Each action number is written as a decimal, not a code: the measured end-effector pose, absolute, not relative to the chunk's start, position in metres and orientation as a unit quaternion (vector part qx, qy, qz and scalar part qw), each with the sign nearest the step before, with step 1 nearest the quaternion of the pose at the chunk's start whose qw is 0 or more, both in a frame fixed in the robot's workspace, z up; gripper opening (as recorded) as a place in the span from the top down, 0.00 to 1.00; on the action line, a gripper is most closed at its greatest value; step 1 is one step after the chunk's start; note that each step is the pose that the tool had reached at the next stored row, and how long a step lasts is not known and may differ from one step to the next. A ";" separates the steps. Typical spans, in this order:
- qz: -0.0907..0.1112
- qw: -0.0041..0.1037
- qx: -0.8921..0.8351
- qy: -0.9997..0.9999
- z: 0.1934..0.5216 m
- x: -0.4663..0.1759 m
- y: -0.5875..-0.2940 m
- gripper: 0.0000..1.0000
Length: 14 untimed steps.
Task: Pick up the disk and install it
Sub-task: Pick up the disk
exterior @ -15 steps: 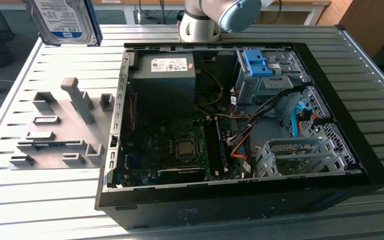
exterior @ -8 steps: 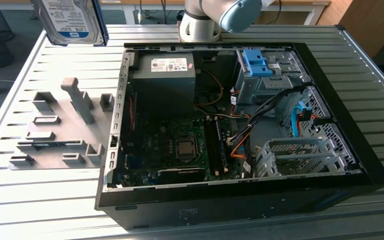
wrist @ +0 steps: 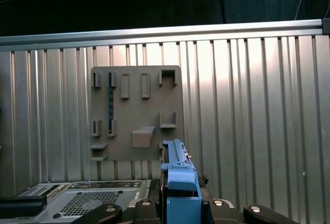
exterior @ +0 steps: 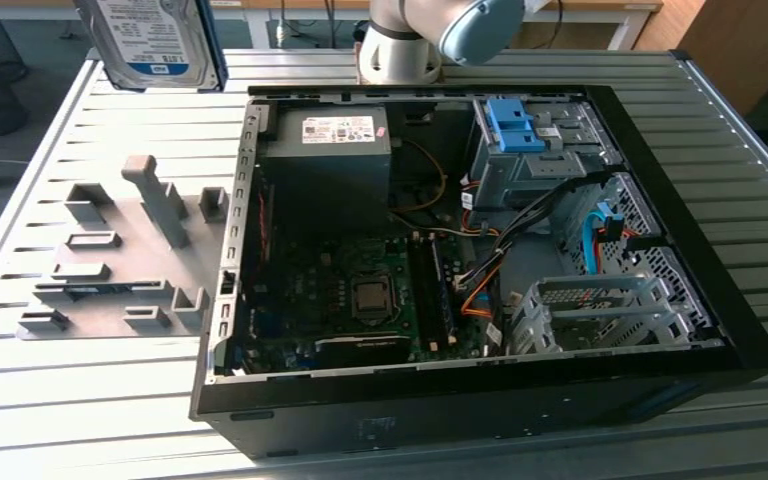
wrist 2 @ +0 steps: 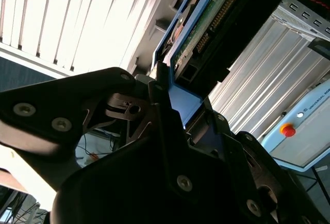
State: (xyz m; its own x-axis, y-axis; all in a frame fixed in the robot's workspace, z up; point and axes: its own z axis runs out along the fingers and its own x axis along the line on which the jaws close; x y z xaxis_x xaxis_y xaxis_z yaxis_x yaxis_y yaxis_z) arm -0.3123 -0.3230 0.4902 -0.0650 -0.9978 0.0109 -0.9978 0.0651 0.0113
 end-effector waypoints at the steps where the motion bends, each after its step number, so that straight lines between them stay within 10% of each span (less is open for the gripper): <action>1: 0.000 0.008 0.684 -0.730 0.490 -0.311 -0.323 0.64; 14: 0.000 0.008 0.684 -0.730 0.490 -0.296 -0.323 0.64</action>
